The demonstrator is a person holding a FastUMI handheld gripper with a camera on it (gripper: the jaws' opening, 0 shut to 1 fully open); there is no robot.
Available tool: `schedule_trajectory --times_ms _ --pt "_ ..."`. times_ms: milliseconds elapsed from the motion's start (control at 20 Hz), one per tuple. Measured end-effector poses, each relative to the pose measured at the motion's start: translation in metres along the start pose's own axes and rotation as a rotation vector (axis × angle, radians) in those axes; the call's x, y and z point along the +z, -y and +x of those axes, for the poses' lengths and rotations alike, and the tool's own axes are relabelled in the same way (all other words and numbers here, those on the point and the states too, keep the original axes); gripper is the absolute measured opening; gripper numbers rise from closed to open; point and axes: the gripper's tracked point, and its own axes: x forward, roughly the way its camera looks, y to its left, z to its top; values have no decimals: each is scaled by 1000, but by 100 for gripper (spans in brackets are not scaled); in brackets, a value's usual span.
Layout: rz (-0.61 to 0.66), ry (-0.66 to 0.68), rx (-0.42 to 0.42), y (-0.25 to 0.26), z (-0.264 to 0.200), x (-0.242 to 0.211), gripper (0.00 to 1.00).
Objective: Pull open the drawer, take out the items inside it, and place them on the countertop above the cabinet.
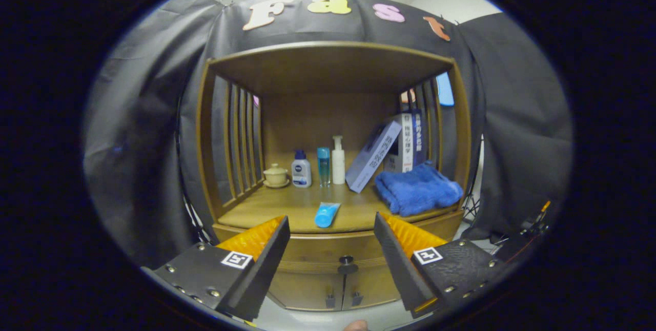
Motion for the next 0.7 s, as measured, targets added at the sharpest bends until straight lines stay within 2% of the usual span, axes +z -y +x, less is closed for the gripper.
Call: schedule_trajectory --times_ms 300,450,700 --pt "44 25 5 4 -93 60 99" --pt "105 61 8 11 -123 88 99" --pt "95 57 -9 30 -146 81 99"
